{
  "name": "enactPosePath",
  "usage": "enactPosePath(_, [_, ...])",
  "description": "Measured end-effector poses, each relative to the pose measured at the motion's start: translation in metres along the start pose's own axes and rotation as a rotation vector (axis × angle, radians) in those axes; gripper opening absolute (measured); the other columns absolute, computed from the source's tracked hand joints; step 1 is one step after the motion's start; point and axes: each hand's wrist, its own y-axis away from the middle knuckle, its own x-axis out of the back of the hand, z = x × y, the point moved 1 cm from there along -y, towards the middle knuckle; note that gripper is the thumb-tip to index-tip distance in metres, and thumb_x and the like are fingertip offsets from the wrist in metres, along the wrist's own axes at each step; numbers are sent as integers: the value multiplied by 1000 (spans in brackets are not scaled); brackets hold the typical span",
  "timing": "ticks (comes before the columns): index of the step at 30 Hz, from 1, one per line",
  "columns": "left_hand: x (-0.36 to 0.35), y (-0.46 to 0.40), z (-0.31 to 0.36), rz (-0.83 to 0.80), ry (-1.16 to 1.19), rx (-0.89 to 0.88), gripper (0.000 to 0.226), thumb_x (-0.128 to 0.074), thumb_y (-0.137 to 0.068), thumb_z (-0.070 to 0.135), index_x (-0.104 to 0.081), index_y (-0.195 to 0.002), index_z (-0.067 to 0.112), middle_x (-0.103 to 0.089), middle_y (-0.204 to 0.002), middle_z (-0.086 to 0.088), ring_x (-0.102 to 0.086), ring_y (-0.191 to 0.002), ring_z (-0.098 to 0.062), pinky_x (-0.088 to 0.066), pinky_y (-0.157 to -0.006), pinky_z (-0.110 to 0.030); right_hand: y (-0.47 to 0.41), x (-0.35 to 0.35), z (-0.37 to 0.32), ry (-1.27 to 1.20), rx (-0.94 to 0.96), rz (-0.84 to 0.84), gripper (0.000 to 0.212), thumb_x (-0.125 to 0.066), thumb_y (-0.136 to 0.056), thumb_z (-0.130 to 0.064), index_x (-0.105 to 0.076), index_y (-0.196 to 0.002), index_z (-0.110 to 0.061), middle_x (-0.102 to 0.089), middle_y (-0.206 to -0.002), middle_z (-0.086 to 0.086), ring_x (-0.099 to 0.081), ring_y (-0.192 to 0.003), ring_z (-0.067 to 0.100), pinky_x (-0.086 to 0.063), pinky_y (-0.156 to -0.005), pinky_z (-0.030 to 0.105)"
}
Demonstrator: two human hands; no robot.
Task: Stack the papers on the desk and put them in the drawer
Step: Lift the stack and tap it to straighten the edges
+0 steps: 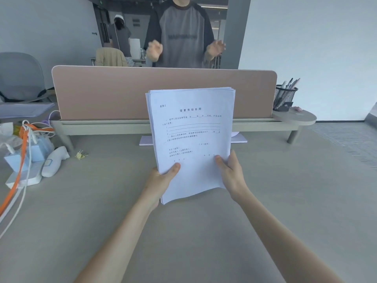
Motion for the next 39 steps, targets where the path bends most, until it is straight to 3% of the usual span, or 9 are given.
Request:
enactPosePath(3, [0, 4, 6, -53, -18, 22, 19, -68, -91, 42, -75, -105, 30, -80, -106, 11, -75, -101, -12, -57, -93, -40, 2, 13, -5, 48, -23, 4, 21, -55, -97, -24, -51, -113, -11, -68, -109, 2, -66, -106, 26, -54, -89, 46])
enactPosePath(7, [-10, 24, 10, -50, -17, 73, 52, -68, -77, 62, -74, -115, 27, -79, -110, 7, -74, -104, -18, -55, -98, -48, 16, 34, -4, 53, -93, 11, 19, -56, -94, -21, -52, -112, -20, -67, -112, 6, -68, -104, 28, -55, -88, 49])
enactPosePath(13, [-38, 80, 4, -19, 68, 153, 47, -64, -84, 57, -69, -121, 28, -76, -116, 4, -73, -106, -22, -55, -96, -51, 69, 72, 2, 28, -143, 33, 25, -47, -90, -12, -60, -111, -17, -66, -117, 16, -65, -104, 33, -50, -84, 40])
enactPosePath(15, [-50, 106, 1, -7, 93, 183, 45, -63, -88, 54, -66, -124, 28, -74, -119, 4, -71, -107, -22, -55, -96, -50, 93, 88, 4, 26, -152, 29, 26, -46, -89, -10, -62, -109, -17, -66, -118, 16, -66, -100, 32, -50, -81, 38])
enactPosePath(18, [-72, 146, -2, -32, 122, 214, 35, -59, -95, 47, -67, -122, 27, -75, -117, 2, -72, -106, -23, -56, -93, -48, 129, 117, 5, 49, -146, 41, 31, -46, -89, -10, -64, -111, -20, -68, -117, 14, -65, -110, 34, -51, -95, 44])
enactPosePath(22, [-105, 194, -9, -82, 112, 233, 36, -58, -95, 49, -68, -122, 27, -75, -116, 4, -71, -102, -19, -57, -82, -38, 181, 162, 8, 83, -175, 119, 32, -47, -88, -12, -65, -112, -21, -70, -115, 10, -65, -110, 31, -50, -97, 45])
enactPosePath(29, [-170, 279, -22, -163, 110, 267, 35, -57, -99, 41, -53, -127, 21, -65, -103, 10, -59, -80, -4, -44, -60, -24, 278, 234, 18, 85, -213, 253, 28, -48, -85, -12, -68, -98, -27, -72, -101, 2, -63, -91, 25, -45, -75, 35])
enactPosePath(35, [-217, 331, -33, -252, 101, 292, 39, -53, -99, 45, -61, -127, 19, -72, -101, 2, -69, -85, -15, -53, -64, -31, 334, 293, 20, 33, -260, 307, 34, -49, -89, -6, -70, -109, -24, -73, -98, -3, -65, -80, 11, -43, -64, 25])
enactPosePath(39, [-258, 354, -44, -295, 105, 319, 51, -52, -92, 58, -62, -129, 24, -74, -119, -6, -72, -105, -30, -56, -93, -52, 358, 335, 29, 19, -276, 362, 33, -51, -88, -4, -70, -105, -23, -71, -91, -5, -65, -81, 15, -44, -66, 26])
